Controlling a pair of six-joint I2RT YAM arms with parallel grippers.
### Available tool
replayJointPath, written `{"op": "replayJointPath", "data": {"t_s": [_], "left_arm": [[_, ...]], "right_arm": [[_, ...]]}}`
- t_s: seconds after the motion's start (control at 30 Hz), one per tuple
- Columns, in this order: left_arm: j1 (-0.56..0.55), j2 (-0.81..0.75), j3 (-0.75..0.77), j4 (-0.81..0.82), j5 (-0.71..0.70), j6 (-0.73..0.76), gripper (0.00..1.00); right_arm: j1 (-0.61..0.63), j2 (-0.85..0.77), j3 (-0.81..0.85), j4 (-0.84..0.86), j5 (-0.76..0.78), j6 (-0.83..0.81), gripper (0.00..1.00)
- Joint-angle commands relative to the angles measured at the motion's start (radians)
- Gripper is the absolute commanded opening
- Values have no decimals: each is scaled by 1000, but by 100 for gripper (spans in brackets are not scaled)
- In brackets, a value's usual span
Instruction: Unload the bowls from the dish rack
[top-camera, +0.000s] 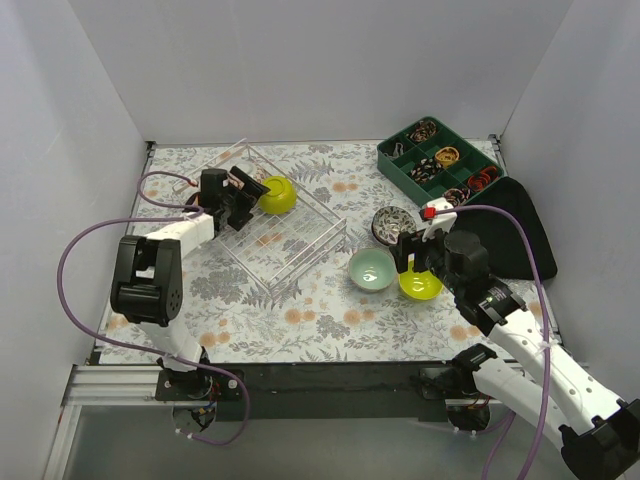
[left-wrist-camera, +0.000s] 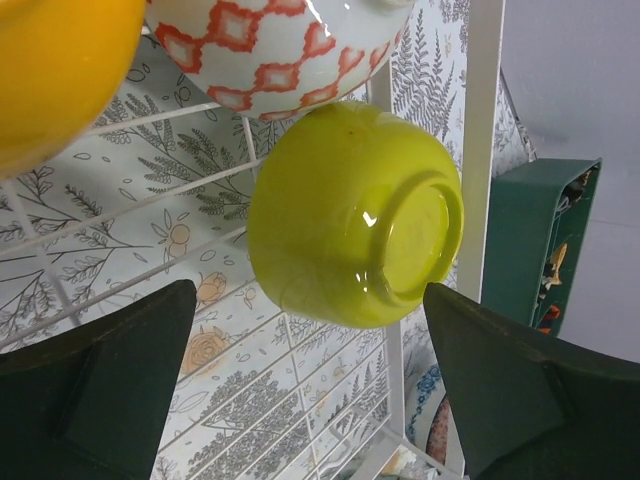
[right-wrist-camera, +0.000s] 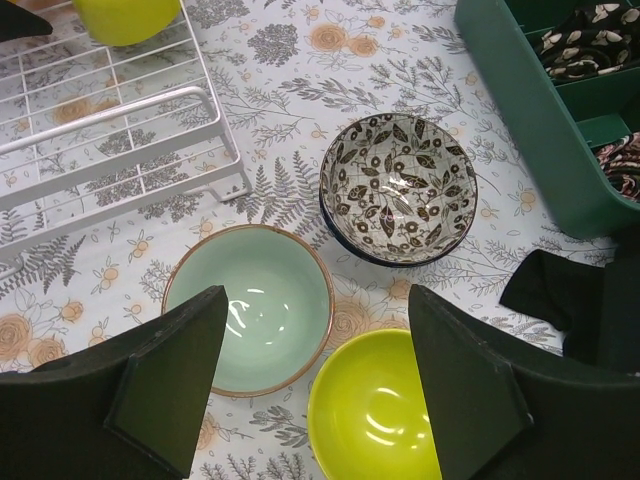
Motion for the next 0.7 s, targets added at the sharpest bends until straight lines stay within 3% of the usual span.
{"op": "replayJointPath", "data": {"t_s": [0.0,0.53,0.67], "left_arm": [[2,32,26,60,13,-68,98],[-6,121,-5,139,42,-167,98],[-7,117,-17,156,35,-170,92]], "right_arm": [[2,-10,4,4,0,-28,82],[2,-7,3,-8,-27,-58,81],[2,-4,4,-8,-43,-58,81]]}}
